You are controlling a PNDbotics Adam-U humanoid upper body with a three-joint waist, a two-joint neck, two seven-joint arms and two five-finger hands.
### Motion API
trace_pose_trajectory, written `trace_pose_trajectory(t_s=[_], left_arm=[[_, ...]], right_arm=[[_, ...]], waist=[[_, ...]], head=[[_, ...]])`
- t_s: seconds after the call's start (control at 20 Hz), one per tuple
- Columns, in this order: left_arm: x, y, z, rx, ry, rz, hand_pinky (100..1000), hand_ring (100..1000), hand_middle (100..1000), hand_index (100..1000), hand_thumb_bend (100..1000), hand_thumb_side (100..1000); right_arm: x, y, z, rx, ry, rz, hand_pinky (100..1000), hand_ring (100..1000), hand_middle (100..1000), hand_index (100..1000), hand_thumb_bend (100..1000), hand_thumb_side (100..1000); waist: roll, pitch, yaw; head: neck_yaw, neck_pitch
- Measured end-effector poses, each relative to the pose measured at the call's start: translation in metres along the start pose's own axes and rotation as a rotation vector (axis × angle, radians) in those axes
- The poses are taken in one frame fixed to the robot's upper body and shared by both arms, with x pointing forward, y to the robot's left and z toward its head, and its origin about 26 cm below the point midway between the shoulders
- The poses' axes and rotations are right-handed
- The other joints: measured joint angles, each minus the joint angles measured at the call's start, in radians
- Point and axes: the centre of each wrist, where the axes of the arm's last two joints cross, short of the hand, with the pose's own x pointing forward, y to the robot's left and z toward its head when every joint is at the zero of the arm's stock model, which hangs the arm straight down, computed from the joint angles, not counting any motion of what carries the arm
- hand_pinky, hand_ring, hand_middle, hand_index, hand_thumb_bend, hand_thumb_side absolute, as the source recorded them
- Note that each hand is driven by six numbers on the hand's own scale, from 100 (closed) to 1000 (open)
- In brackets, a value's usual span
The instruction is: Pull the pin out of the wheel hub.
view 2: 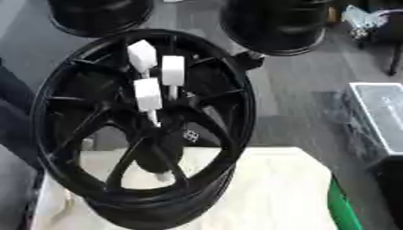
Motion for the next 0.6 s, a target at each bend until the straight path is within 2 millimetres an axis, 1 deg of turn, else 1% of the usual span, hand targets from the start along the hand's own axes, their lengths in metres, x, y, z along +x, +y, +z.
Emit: trace_pose_trajectory(t_s=[0.2, 0.3, 0.4, 0.5, 0.55, 0.6], left_arm=[[0.002, -0.002, -0.003, -0.019, -0.007, -0.003, 490, 457, 513, 625, 504, 100], [0.003, -0.002, -0.004, -0.021, -0.012, -0.005, 491, 458, 514, 627, 579, 194], [0.004, -0.002, -0.004, -0.022, -0.013, -0.004, 491, 458, 515, 628, 610, 246], [0.005, -0.003, -0.007, -0.027, -0.021, -0.003, 491, 458, 516, 630, 625, 273], [0.007, -0.004, -0.008, -0.029, -0.026, -0.003, 491, 457, 516, 631, 630, 286], [0.007, -0.005, -0.009, -0.032, -0.028, -0.002, 491, 457, 516, 632, 631, 288]], right_arm=[[0.009, -0.005, -0.016, 0.069, -0.043, 0.040, 720, 559, 747, 869, 100, 211], [0.013, -0.007, -0.025, 0.111, -0.062, 0.063, 721, 550, 765, 882, 100, 205], [0.016, -0.006, -0.034, 0.154, -0.083, 0.082, 724, 541, 779, 894, 100, 201], [0.019, -0.002, -0.045, 0.202, -0.101, 0.096, 725, 528, 794, 904, 100, 245], [0.021, 0.000, -0.050, 0.224, -0.109, 0.104, 723, 515, 798, 907, 100, 297], [0.023, 0.003, -0.056, 0.249, -0.119, 0.113, 722, 514, 798, 908, 100, 307]], waist=[[-0.009, 0.009, 0.026], [-0.011, 0.011, 0.035], [-0.013, 0.015, 0.046], [-0.018, 0.018, 0.057], [-0.021, 0.021, 0.064], [-0.023, 0.023, 0.071]], head=[[-0.012, 0.000], [-0.019, 0.000], [-0.026, 0.000], [-0.037, 0.000], [-0.043, 0.000], [-0.048, 0.000]])
